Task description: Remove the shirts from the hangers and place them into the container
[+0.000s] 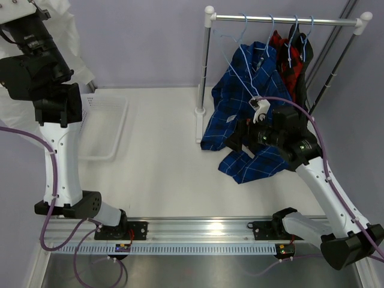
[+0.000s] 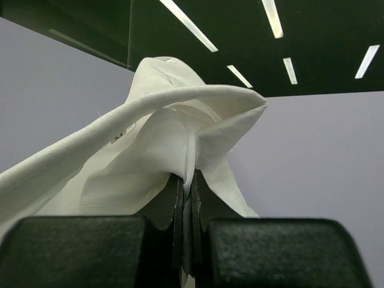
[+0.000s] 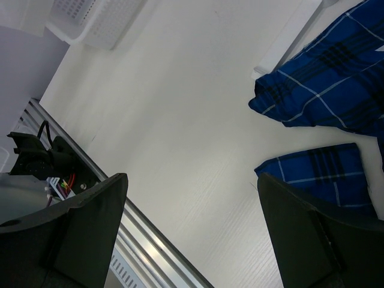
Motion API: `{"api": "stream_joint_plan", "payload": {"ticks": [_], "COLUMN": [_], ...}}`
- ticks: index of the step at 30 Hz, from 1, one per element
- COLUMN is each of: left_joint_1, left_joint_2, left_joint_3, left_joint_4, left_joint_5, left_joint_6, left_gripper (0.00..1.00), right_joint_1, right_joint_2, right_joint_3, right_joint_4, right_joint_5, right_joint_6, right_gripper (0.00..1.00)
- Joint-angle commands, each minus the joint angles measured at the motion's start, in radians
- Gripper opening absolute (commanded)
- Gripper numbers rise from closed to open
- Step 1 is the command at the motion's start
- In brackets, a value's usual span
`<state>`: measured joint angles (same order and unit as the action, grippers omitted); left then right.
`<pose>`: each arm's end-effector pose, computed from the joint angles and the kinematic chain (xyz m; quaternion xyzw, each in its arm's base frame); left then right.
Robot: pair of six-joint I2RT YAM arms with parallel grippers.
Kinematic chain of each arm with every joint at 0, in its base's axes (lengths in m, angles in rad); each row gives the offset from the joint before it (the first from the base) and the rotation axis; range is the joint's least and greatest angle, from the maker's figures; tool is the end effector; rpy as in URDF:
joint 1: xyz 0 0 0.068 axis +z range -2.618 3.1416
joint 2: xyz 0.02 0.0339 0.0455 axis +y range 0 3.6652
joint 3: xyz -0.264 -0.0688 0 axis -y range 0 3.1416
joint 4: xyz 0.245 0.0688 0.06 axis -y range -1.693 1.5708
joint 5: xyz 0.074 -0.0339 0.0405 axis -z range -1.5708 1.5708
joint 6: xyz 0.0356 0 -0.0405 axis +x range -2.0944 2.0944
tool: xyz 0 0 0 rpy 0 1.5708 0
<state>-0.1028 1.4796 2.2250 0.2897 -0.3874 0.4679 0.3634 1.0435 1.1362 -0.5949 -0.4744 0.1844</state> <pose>0.1903 -0.0061 0.6786 -0.1050 0.3015 0.2219 0.9213 0.1981 0.0927 0.3732 -0.1940 0.8225 0.3286 0.4218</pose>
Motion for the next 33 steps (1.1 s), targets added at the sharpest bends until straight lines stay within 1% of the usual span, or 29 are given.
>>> {"api": "stream_joint_plan", "payload": {"ticks": [1, 3, 7, 8, 14, 17, 18, 21, 22, 24, 25, 29, 31, 33], "left_joint_1": [0.003, 0.008, 0.034, 0.040, 0.081, 0.084, 0.084, 0.084, 0.084, 0.084, 0.084, 0.089, 0.094, 0.103], "left_joint_2": [-0.004, -0.004, -0.002, -0.002, -0.010, -0.015, -0.033, -0.083, -0.129, -0.172, -0.209, -0.263, -0.272, -0.283], "left_joint_3": [0.000, -0.042, -0.143, -0.200, -0.402, -0.484, -0.543, -0.645, -0.715, -0.786, -0.850, -0.967, -0.993, -1.022], "left_joint_4": [0.114, 0.146, 0.181, 0.196, 0.284, 0.270, 0.272, 0.261, 0.255, 0.243, 0.236, 0.203, 0.169, 0.108], "left_joint_5": [0.047, 0.044, 0.047, 0.045, 0.013, -0.028, -0.037, -0.077, -0.097, -0.114, -0.132, -0.179, -0.226, -0.241], "left_joint_6": [0.031, 0.052, 0.038, 0.034, -0.024, -0.054, -0.061, -0.098, -0.110, -0.129, -0.132, -0.137, -0.141, -0.179], "left_gripper": [0.00, 0.00, 0.00, 0.00, 0.00, 0.00, 0.00, 0.00, 0.00, 0.00, 0.00, 0.00, 0.00, 0.00], "right_joint_1": [-0.003, -0.001, -0.001, -0.003, -0.003, -0.003, -0.001, -0.001, -0.001, -0.003, -0.001, -0.003, -0.003, -0.003], "right_joint_2": [0.016, 0.024, 0.041, 0.043, 0.044, 0.043, 0.041, 0.038, 0.036, 0.030, 0.030, 0.029, 0.026, 0.021], "right_joint_3": [0.002, 0.004, 0.008, 0.008, -0.004, -0.013, -0.015, -0.019, -0.023, -0.032, -0.036, -0.053, -0.055, -0.061], "right_joint_4": [0.026, 0.032, 0.027, 0.029, 0.011, 0.004, 0.006, 0.000, 0.001, 0.007, 0.009, 0.023, 0.029, 0.033], "right_joint_5": [-0.033, -0.040, -0.055, -0.055, -0.066, -0.063, -0.058, -0.056, -0.056, -0.056, -0.058, -0.072, -0.079, -0.086], "right_joint_6": [0.010, 0.013, 0.012, 0.010, 0.004, 0.004, 0.003, 0.006, 0.007, 0.009, 0.010, 0.015, 0.018, 0.024], "right_gripper": [0.99, 0.99, 0.99, 0.99, 0.99, 0.99, 0.99, 0.99, 0.99, 0.99, 0.99, 0.99, 0.99, 0.99]}}
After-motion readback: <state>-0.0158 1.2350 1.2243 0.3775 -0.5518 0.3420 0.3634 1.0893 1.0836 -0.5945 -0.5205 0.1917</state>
